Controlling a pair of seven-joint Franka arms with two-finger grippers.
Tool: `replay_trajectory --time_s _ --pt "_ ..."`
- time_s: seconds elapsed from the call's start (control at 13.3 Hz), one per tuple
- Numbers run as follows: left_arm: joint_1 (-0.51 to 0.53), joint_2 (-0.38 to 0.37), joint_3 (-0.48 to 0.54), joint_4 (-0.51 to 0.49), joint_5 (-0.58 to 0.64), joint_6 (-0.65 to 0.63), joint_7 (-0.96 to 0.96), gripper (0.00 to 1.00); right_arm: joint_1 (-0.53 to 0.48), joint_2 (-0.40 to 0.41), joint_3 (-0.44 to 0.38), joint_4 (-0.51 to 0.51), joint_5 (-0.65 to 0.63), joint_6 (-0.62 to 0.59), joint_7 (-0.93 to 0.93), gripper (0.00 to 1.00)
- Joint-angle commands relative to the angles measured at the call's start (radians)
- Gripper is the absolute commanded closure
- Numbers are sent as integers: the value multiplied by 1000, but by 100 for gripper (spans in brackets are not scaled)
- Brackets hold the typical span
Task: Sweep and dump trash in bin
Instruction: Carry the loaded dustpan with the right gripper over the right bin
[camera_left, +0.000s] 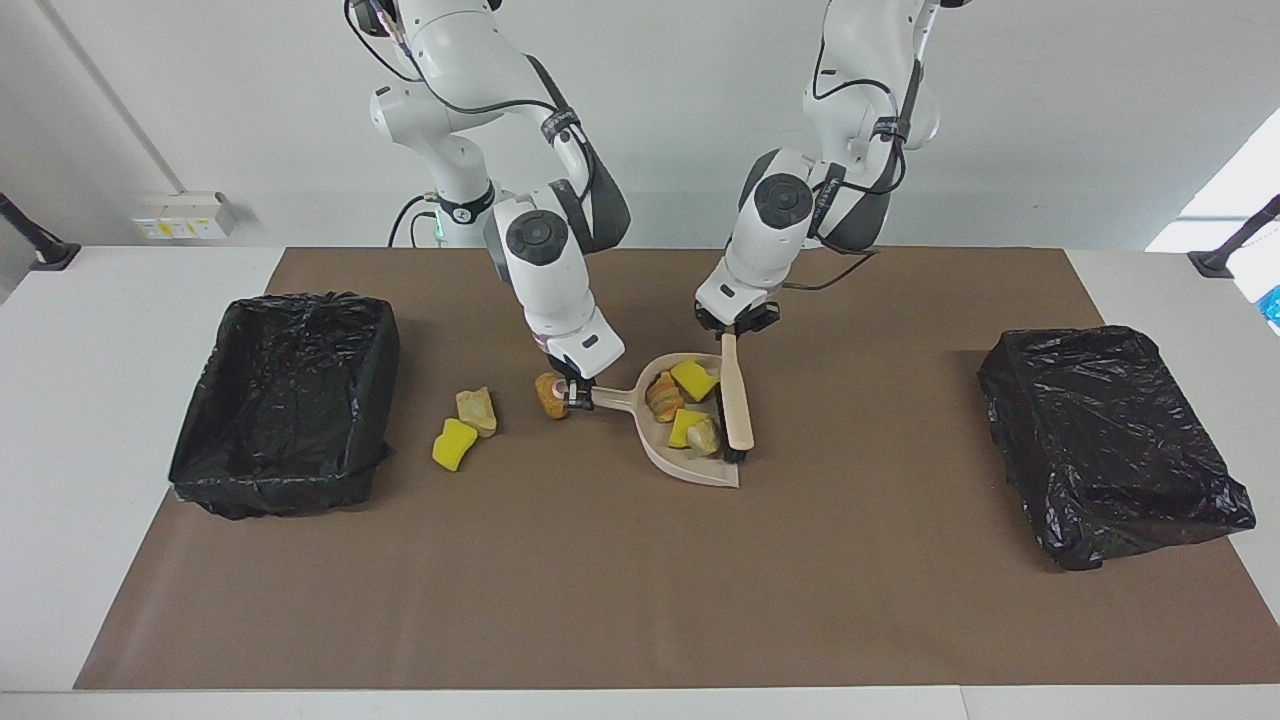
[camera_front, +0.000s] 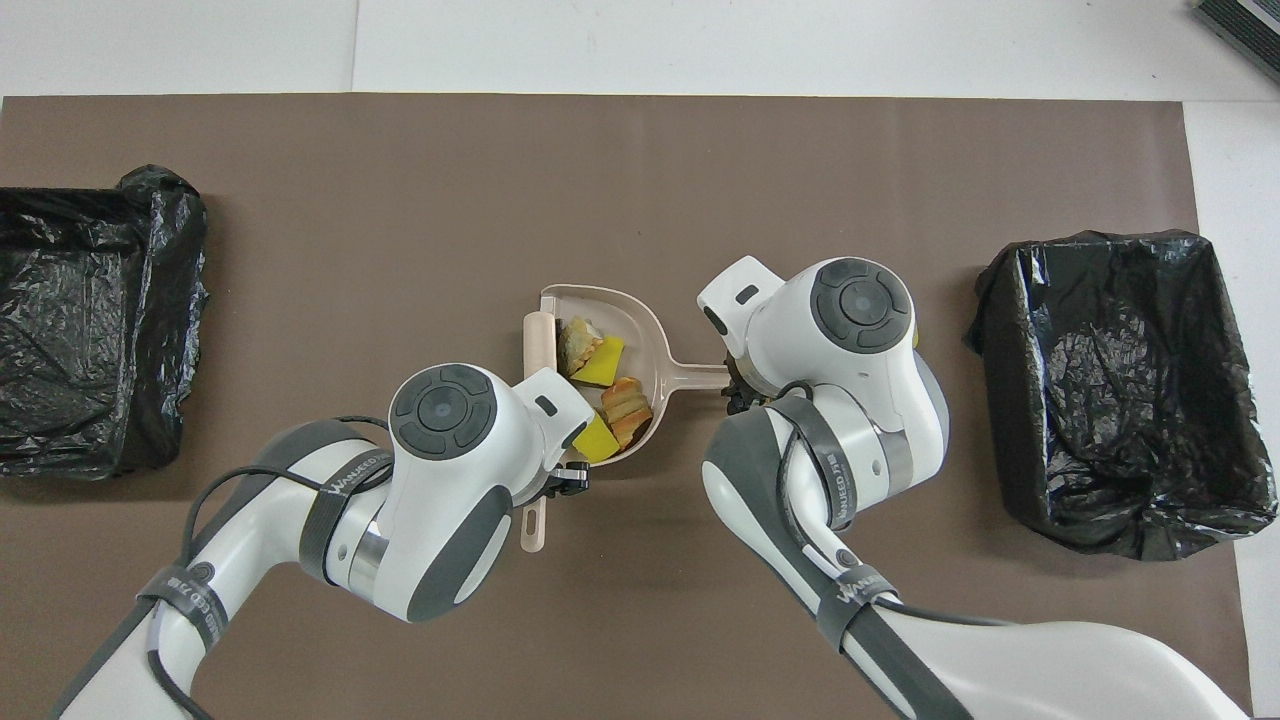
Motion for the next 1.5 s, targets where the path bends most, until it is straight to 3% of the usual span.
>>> replay_trajectory --time_s 0.0,0.3,0.53,0.9,1.2,1.43 --pt "90 -61 4 55 5 -132 48 100 -8 -3 2 0 29 10 -22 100" --pt "190 -183 4 56 5 -310 155 100 -37 -4 2 20 28 1 -77 100" --pt "198 -271 4 5 6 -401 174 100 -86 -7 0 93 26 -62 -177 100" --pt "101 -423 -7 -193 2 -329 133 100 -237 -12 2 217 26 -229 -275 100" --pt "-84 -347 -7 -185 -1 -144 -31 100 -385 -12 2 301 23 -301 -384 100" --pt "-224 -186 -7 -165 -6 59 -264 100 -462 -17 -6 347 6 -339 -482 100"
